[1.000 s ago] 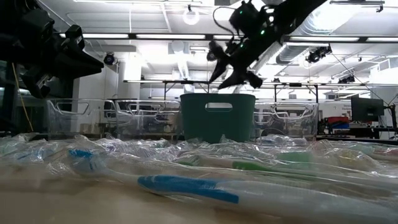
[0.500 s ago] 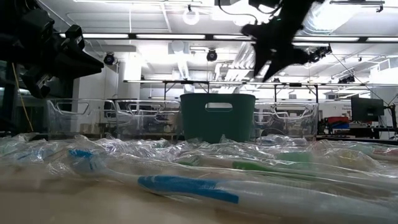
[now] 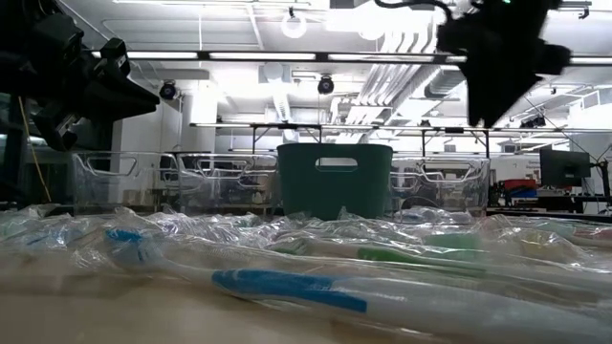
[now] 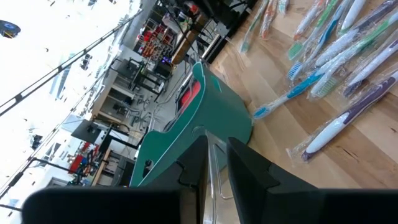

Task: Pick & Place Toothbrushes
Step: Put the green toothbrush into the left transparent bin

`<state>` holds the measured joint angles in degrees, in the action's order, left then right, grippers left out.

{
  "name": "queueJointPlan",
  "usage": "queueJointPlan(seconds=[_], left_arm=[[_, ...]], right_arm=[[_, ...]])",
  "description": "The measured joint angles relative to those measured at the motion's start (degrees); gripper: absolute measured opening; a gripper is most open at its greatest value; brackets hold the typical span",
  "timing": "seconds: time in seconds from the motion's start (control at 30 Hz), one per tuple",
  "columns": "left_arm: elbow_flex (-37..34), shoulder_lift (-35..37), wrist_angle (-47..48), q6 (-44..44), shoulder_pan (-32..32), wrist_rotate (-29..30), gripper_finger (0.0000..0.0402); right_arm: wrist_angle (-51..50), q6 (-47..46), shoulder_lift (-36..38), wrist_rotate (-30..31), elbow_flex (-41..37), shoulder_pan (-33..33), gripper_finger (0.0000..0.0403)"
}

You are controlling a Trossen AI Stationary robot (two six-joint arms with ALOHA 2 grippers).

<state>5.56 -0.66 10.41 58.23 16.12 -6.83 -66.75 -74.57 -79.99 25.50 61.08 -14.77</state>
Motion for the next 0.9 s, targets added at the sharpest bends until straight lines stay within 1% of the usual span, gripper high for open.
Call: queueJointPlan(seconds=[0.13, 0.3, 0.47, 0.6, 0.77, 0.9], left_arm=[[0.0, 0.0, 0.0, 0.0, 0.0, 0.0, 0.0055], [0.0, 0.0, 0.0, 0.0, 0.0, 0.0, 0.0055], [0.0, 0.0, 0.0, 0.0, 0.0, 0.0, 0.0055], [0.0, 0.0, 0.0, 0.0, 0.0, 0.0, 0.0055], [0.0, 0.0, 0.0, 0.0, 0.0, 0.0, 0.0055], [0.0, 0.0, 0.0, 0.0, 0.0, 0.0, 0.0055]], right_arm=[[0.6, -6.8, 0.0, -0.8, -5.3, -4.1, 0.0138], [3.2, -13.9, 0.0, -4.2, -11.4, -6.9, 0.0138], [8.3, -14.4, 0.0, -7.7, -16.0, -7.8, 0.0138], [12.2, -14.9, 0.0, -8.4, -19.4, -7.8, 0.0138], [12.6, -19.3, 0.0, -8.9, -22.1, -7.8, 0.0138], [14.4, -19.9, 0.0, -9.6, -23.7, -7.8, 0.0138]])
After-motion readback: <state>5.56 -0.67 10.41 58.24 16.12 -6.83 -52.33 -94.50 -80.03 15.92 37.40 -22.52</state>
